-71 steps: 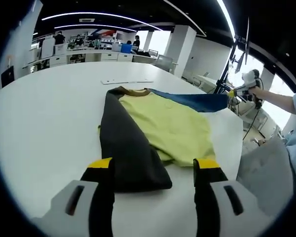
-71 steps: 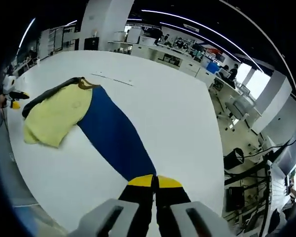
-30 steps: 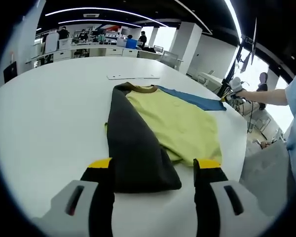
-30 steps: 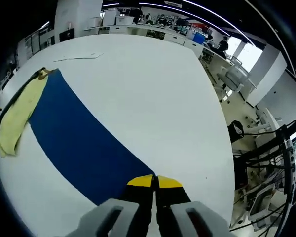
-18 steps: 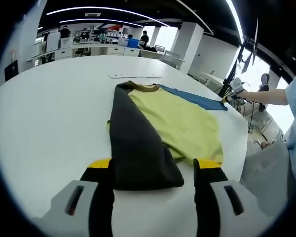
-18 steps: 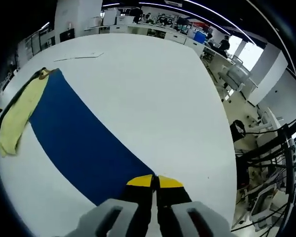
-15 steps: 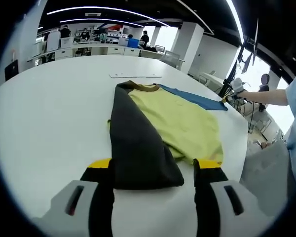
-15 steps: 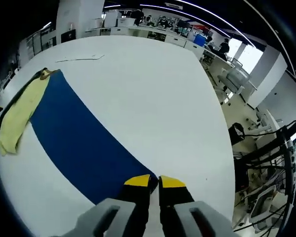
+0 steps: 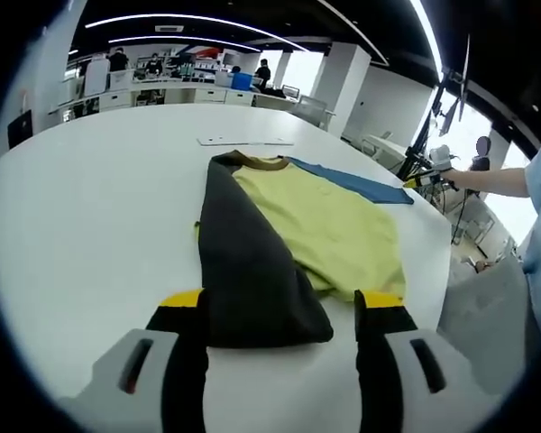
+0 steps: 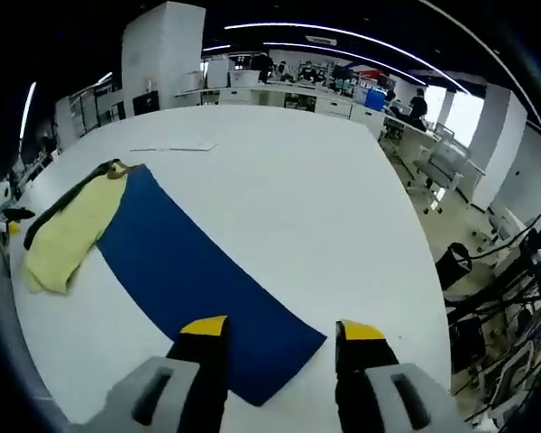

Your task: Fold the garment on the visible template until the final outline fits inside the template.

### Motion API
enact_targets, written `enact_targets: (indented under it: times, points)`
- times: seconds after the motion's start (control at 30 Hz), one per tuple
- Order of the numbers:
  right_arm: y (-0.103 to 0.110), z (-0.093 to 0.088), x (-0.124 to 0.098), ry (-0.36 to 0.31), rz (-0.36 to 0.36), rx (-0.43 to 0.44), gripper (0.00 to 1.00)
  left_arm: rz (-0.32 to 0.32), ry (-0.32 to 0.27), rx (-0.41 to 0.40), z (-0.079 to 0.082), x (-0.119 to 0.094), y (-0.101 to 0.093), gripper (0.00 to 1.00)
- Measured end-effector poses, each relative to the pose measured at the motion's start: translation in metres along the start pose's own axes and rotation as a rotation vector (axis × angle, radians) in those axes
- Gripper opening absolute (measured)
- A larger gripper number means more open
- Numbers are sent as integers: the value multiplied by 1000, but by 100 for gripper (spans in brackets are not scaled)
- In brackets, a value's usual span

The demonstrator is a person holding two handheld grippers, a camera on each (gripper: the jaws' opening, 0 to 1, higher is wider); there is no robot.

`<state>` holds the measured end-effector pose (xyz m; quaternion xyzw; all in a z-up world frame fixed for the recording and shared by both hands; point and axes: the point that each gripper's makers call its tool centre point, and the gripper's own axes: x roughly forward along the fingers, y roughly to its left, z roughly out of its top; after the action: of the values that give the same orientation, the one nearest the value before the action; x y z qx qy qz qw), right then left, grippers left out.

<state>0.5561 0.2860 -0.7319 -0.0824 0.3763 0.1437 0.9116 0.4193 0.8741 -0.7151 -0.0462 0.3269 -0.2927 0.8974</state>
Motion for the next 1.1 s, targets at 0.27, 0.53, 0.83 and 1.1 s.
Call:
enact_targets:
  times: [0.27, 0.53, 0.83, 1.1]
  points:
    - [20, 19, -24, -98, 69, 29, 69, -2, -18, 7, 4, -6, 1, 63]
    - [51, 26, -41, -124, 133, -4, 80, -3, -26, 17, 5, -9, -1, 63]
    - [75, 24, -56, -115, 170, -65, 95, -7, -38, 18, 5, -11, 0, 63]
    - [85, 33, -62, -144, 179, -53, 98, -8, -41, 24, 5, -14, 2, 63]
